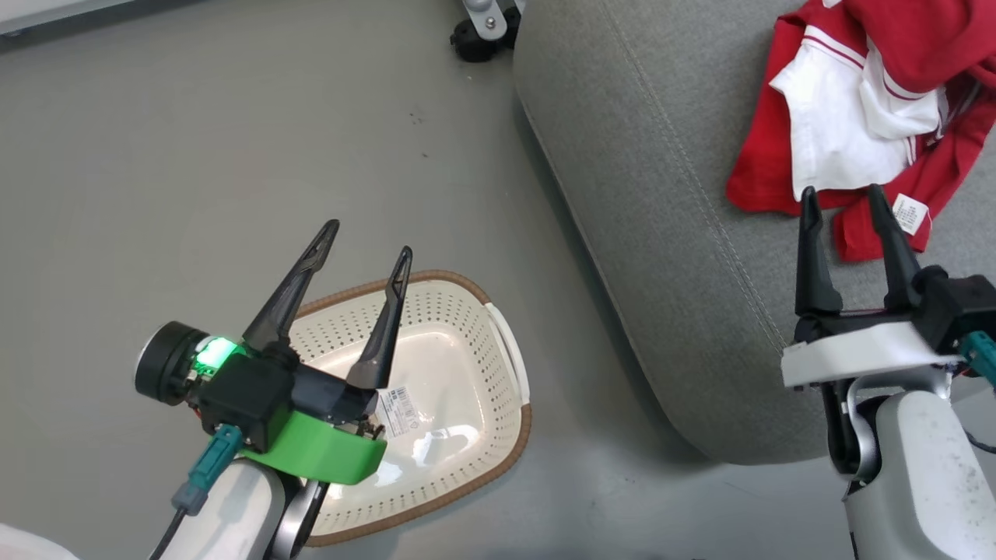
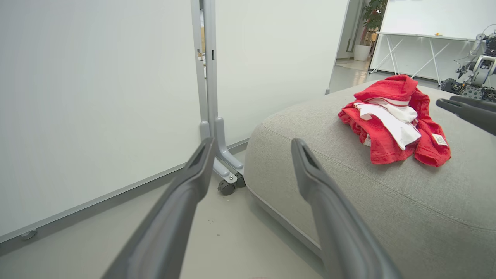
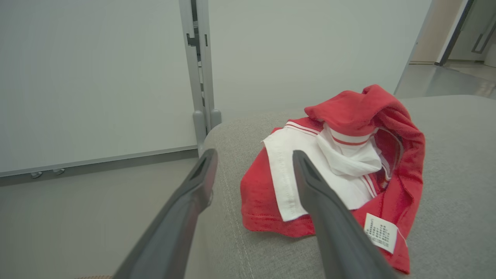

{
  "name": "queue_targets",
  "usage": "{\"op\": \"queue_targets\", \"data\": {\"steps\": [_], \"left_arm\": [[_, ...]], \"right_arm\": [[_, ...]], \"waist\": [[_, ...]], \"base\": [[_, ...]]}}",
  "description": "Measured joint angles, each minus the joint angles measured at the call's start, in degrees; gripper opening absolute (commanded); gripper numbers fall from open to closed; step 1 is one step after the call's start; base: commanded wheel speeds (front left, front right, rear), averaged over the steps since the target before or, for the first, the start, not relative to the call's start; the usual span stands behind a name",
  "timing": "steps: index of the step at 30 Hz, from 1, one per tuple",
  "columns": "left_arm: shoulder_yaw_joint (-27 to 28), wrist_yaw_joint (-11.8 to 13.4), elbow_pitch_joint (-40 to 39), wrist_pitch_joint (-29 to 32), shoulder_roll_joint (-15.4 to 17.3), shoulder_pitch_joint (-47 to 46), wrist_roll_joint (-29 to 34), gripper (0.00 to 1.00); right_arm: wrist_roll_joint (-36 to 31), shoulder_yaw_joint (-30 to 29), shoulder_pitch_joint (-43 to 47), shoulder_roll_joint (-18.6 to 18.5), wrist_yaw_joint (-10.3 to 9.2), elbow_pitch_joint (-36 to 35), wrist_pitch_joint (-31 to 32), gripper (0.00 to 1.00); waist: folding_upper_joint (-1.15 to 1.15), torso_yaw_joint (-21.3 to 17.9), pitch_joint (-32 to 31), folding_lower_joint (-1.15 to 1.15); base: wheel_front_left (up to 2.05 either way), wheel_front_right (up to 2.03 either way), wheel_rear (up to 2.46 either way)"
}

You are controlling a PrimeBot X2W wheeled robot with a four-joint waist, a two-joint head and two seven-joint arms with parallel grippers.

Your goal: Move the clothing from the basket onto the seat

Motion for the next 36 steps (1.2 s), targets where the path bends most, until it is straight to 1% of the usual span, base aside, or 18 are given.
{"op": "queue_targets", "data": {"steps": [4, 7, 15, 24, 32, 36], "left_arm": [[3.4, 1.8, 0.8, -1.0, -1.5, 1.7, -1.1, 1.00], [6.4, 2.7, 1.2, -1.2, -2.3, 3.2, -1.5, 1.00], [15.5, 2.6, 3.0, -1.3, -5.5, 9.1, -1.1, 1.00], [24.6, 0.0, 5.8, -1.3, -9.5, 16.5, 1.7, 1.00], [28.3, -3.4, 8.2, -1.3, -12.5, 21.6, 4.6, 1.00], [28.8, -4.8, 9.1, -1.3, -13.2, 23.1, 5.8, 1.00]], "right_arm": [[0.6, 3.1, 3.4, 0.6, 0.00, -2.9, 0.0, 1.00], [0.5, 4.4, 5.0, 0.7, 0.00, -4.2, 0.8, 1.00], [-0.6, 6.3, 9.2, 0.8, 0.00, -8.2, 3.7, 1.00], [-1.2, 6.5, 14.4, 0.8, 0.00, -11.7, 6.5, 1.00], [-1.1, 6.8, 19.3, 0.8, 0.00, -13.9, 8.9, 1.00], [-1.0, 7.3, 21.1, 0.8, 0.00, -14.5, 10.0, 1.00]], "waist": [[0.00, 2.6, -2.1, 0.00], [0.00, 4.7, -3.5, 0.00], [0.00, 10.6, -7.2, 0.00], [0.00, 14.9, -12.9, 0.00], [0.00, 16.4, -17.3, 0.00], [0.00, 16.5, -19.1, 0.00]], "base": [[0.00, 0.00, 0.00], [0.00, 0.00, 0.00], [0.00, 0.00, 0.00], [0.00, 0.00, 0.00], [0.00, 0.00, 0.00], [0.00, 0.00, 0.00]]}}
